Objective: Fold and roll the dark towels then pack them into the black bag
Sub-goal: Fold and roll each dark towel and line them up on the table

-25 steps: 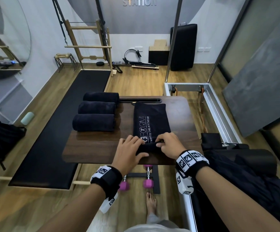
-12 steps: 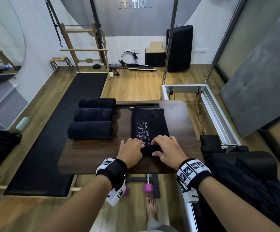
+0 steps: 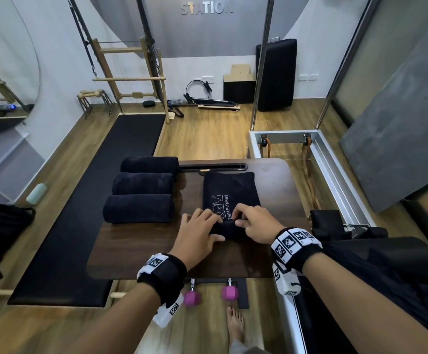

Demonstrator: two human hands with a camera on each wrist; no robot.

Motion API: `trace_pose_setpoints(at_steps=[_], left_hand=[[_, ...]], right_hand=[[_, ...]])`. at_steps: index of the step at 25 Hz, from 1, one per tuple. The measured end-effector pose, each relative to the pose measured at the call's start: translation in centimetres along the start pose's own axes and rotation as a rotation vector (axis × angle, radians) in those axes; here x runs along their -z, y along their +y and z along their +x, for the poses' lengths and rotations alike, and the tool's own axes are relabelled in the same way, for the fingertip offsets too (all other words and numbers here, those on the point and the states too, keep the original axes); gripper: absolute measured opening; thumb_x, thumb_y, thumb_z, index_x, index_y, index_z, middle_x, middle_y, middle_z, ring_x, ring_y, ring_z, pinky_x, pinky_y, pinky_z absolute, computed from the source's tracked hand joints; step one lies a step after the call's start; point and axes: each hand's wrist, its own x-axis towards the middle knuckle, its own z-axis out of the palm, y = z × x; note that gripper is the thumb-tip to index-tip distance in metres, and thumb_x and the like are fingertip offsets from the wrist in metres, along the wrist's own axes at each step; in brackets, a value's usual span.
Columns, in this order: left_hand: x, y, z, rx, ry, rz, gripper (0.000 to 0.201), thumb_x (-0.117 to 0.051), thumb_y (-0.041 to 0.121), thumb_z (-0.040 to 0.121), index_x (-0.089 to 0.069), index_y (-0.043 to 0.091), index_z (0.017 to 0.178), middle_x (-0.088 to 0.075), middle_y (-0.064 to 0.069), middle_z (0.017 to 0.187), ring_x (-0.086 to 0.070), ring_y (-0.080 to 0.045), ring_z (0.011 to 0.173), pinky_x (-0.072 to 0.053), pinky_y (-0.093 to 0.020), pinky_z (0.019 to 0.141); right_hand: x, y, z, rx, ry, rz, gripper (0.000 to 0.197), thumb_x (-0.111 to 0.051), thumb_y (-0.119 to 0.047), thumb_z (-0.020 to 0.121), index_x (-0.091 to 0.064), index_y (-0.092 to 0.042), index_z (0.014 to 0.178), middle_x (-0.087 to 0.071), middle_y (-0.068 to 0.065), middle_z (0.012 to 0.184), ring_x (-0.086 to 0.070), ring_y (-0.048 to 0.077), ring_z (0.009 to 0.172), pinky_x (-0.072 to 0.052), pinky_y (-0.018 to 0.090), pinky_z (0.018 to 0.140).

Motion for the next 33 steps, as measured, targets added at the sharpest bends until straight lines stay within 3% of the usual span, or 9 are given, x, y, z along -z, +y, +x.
trace_pose_setpoints(at_steps=[4, 7, 10, 14, 20, 22, 26, 30, 33], left_hand=[[0.3, -0.2, 2.3, 0.072, -0.016, -0.024, 0.024, -0.053, 0.036, 0.106, -0.063, 0.027, 0.126, -0.059, 0.011, 0.124, -0.049, -0.016, 0.120, -0.034, -0.041, 0.102], [0.5, -0.5, 3.9, 0.086, -0.076, -0.017, 0.019, -0.046, 0.021, 0.105, -0.061, 0.023, 0.117, -0.060, 0.007, 0.119, -0.049, -0.019, 0.119, -0.034, -0.044, 0.103], [0.3, -0.6, 4.7, 0.101, -0.097, -0.011, 0.013, -0.041, 0.020, 0.106, -0.053, 0.025, 0.109, -0.059, 0.005, 0.117, -0.051, -0.021, 0.117, -0.035, -0.046, 0.102], [0.0, -0.9, 4.3, 0.073, 0.110, 0.005, 0.030, -0.032, 0.036, 0.109, -0.051, 0.026, 0.130, -0.053, 0.006, 0.126, -0.051, -0.016, 0.113, -0.044, -0.041, 0.094], [-0.2, -1.9, 4.8, 0.119, 0.108, -0.182, 0.044, -0.044, 0.045, 0.107, -0.042, 0.024, 0.146, -0.051, 0.007, 0.141, -0.048, -0.014, 0.128, -0.040, -0.039, 0.107], [-0.2, -2.1, 5.9, 0.161, 0.097, -0.204, 0.039, -0.043, 0.042, 0.110, -0.043, 0.023, 0.144, -0.054, 0.005, 0.139, -0.050, -0.015, 0.127, -0.039, -0.039, 0.108], [0.0, -2.4, 8.7, 0.247, 0.073, -0.188, 0.030, -0.037, 0.048, 0.111, -0.047, 0.027, 0.129, -0.060, 0.006, 0.124, -0.054, -0.018, 0.118, -0.038, -0.044, 0.104], [0.5, -2.6, 11.2, 0.383, 0.049, -0.274, 0.030, -0.035, 0.056, 0.109, -0.045, 0.029, 0.118, -0.067, 0.005, 0.117, -0.059, -0.020, 0.114, -0.037, -0.049, 0.103], [0.3, -2.2, 11.8, 0.474, 0.108, -0.409, 0.029, -0.031, 0.057, 0.109, -0.043, 0.031, 0.116, -0.069, 0.003, 0.116, -0.062, -0.024, 0.114, -0.039, -0.052, 0.103]], right_hand=[[0.7, 0.8, -0.3, 0.143, 0.147, -0.078, 0.037, -0.071, -0.056, 0.088, -0.050, -0.039, 0.114, -0.055, -0.016, 0.112, -0.055, 0.008, 0.103, -0.047, 0.032, 0.090], [0.6, 1.2, -0.6, 0.190, 0.147, -0.286, 0.052, -0.077, -0.050, 0.084, -0.052, -0.036, 0.127, -0.050, -0.014, 0.123, -0.048, 0.008, 0.114, -0.038, 0.032, 0.099], [1.0, 1.3, 0.4, 0.155, 0.095, -0.306, 0.040, -0.070, -0.031, 0.095, -0.056, -0.031, 0.132, -0.060, -0.010, 0.124, -0.055, 0.015, 0.119, -0.036, 0.038, 0.105], [2.3, 1.0, 2.4, 0.050, 0.019, -0.210, 0.026, -0.058, -0.021, 0.102, -0.062, -0.026, 0.127, -0.069, 0.002, 0.118, -0.063, 0.026, 0.111, -0.044, 0.038, 0.096], [3.5, 1.4, 4.1, -0.025, -0.023, 0.022, 0.018, -0.048, -0.019, 0.105, -0.044, -0.034, 0.113, -0.063, 0.003, 0.094, -0.061, 0.024, 0.089, -0.054, 0.051, 0.085], [3.6, 1.7, 4.5, 0.007, 0.001, 0.047, 0.004, -0.046, -0.032, 0.107, -0.043, -0.034, 0.110, -0.063, 0.000, 0.091, -0.061, 0.021, 0.085, -0.054, 0.052, 0.083], [3.8, 2.6, 4.8, 0.118, 0.022, -0.179, 0.070, -0.063, -0.078, 0.080, -0.056, -0.028, 0.128, -0.047, -0.009, 0.120, -0.047, 0.012, 0.111, -0.048, 0.035, 0.095], [4.5, 3.1, 6.4, 0.147, 0.049, -0.264, 0.053, -0.064, -0.052, 0.096, -0.055, -0.027, 0.142, -0.051, -0.009, 0.123, -0.045, 0.013, 0.115, -0.039, 0.040, 0.102], [5.2, 3.1, 7.5, 0.134, 0.011, -0.103, 0.029, -0.056, -0.038, 0.102, -0.048, -0.038, 0.130, -0.057, -0.011, 0.114, -0.044, 0.009, 0.099, -0.034, 0.035, 0.094]])
